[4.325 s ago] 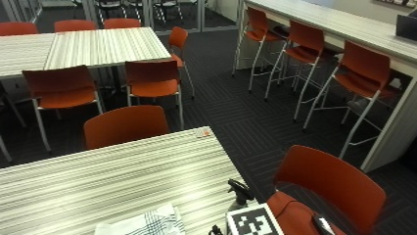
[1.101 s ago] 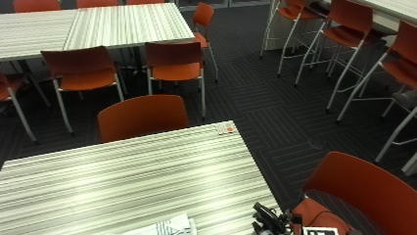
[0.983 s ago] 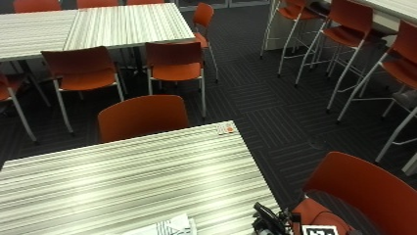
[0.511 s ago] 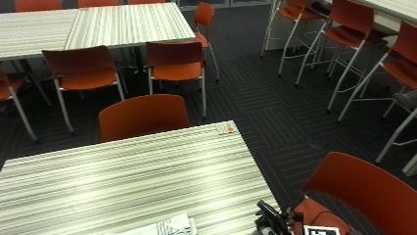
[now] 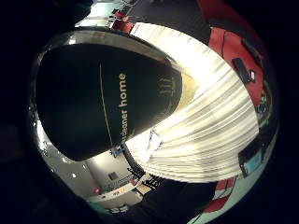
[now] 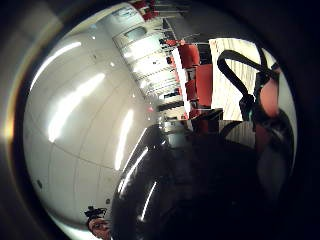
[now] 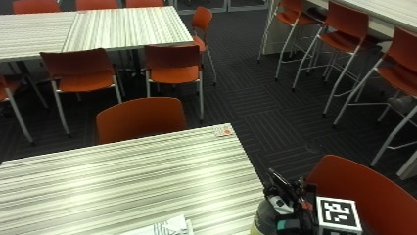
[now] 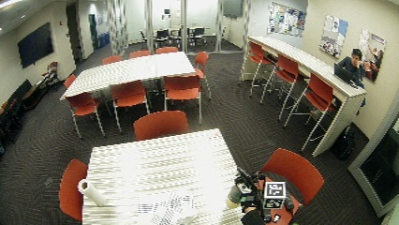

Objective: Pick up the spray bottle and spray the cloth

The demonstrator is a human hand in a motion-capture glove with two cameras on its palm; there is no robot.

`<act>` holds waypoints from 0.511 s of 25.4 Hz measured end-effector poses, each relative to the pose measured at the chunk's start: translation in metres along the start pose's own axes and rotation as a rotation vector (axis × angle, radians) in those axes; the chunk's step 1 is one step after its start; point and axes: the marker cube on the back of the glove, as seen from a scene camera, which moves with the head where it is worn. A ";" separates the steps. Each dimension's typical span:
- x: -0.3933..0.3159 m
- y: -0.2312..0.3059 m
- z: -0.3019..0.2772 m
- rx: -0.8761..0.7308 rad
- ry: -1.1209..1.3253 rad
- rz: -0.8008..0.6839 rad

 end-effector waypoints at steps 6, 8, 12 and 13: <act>-0.010 0.008 0.004 0.013 0.048 -0.002; -0.007 0.012 0.015 0.004 0.061 -0.001; -0.004 0.023 0.050 -0.058 0.088 -0.006; -0.004 0.028 0.060 -0.079 0.090 -0.004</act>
